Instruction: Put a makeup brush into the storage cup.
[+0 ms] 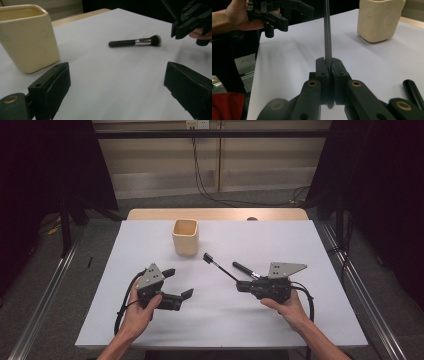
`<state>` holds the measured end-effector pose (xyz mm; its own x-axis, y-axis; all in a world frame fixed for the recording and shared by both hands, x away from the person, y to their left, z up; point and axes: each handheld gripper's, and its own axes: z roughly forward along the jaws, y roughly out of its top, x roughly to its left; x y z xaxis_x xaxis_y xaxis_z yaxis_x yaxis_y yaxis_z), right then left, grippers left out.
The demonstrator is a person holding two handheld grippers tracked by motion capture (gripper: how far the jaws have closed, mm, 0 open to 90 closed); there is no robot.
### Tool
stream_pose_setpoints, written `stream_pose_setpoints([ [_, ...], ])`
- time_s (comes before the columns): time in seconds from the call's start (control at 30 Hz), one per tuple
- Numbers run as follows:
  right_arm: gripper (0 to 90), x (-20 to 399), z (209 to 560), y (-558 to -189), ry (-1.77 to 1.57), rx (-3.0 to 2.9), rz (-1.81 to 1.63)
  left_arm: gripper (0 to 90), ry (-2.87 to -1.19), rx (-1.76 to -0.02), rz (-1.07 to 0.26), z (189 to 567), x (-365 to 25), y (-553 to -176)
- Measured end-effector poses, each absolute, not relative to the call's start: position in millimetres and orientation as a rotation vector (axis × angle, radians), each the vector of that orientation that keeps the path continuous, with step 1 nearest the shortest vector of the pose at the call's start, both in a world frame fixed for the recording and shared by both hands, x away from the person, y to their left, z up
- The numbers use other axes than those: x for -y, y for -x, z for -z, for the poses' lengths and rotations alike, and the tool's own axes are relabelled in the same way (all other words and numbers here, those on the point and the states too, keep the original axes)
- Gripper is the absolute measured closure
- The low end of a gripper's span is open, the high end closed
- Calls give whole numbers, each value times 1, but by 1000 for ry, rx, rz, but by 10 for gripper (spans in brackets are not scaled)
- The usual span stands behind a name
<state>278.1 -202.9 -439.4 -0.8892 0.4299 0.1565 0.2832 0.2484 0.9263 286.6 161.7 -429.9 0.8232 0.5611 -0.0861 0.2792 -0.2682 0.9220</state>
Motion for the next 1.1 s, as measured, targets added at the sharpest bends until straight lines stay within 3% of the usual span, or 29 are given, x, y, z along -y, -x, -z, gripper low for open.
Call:
stream_pose_setpoints([
  [0.37, 861, 201, 438, -278, -676, -2374, -1738, 9, -1828, -506, -258, 421, -145, -287],
  [0.9, 861, 198, 439, -279, -656, -2398, -1742, 54, -1838, -447, -227, 416, -102, -290],
  [1.1, 860, 197, 439, -278, -646, -2400, -1746, 117, -1839, -423, -206, 415, -88, -291],
])
